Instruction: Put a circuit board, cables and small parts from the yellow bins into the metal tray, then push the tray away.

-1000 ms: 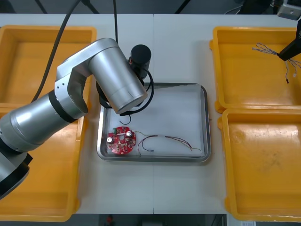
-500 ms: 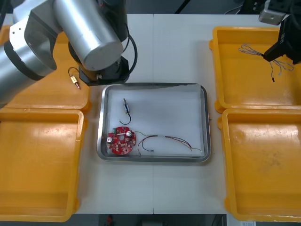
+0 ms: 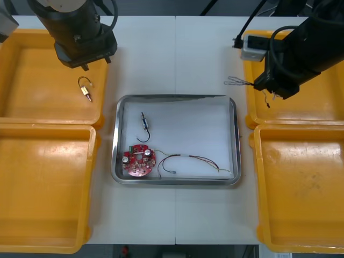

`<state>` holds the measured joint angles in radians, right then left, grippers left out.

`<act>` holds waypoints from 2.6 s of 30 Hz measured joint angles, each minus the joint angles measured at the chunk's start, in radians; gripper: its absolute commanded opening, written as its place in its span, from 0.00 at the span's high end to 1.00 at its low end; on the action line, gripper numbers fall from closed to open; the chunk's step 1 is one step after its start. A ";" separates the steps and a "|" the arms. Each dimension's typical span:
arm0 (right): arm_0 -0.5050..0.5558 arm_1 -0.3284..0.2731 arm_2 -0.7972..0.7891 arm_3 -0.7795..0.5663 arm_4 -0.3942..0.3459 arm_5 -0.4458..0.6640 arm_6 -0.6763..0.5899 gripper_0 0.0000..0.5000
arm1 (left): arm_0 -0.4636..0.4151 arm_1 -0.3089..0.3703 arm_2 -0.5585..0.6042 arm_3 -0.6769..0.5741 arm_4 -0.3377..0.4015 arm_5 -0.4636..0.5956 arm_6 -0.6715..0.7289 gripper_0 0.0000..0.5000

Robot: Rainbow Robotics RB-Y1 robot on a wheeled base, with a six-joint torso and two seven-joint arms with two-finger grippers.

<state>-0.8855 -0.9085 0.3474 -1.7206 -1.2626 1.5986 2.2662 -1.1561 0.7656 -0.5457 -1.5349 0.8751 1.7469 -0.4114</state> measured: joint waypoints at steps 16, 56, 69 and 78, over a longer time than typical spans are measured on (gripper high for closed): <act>-0.010 0.095 0.367 -0.028 0.153 -0.222 -0.043 1.00 | 0.000 0.063 0.003 0.249 0.002 -0.153 -0.209 0.00; -0.164 0.290 0.532 0.305 0.201 -0.314 -0.105 0.00 | 0.153 0.064 0.003 0.405 -0.002 -0.440 -0.367 0.00; -0.185 0.260 0.378 0.152 0.170 -0.054 -0.144 0.00 | 0.170 0.031 0.003 0.405 -0.006 -0.451 -0.367 0.00; -0.179 0.236 0.163 0.127 0.149 0.111 -0.244 0.00 | 0.170 0.008 0.002 0.405 -0.016 -0.454 -0.367 0.00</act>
<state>-1.0644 -0.6721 0.5104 -1.5932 -1.1135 1.7096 2.0219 -0.9860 0.7737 -0.5435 -1.1297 0.8588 1.2929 -0.7782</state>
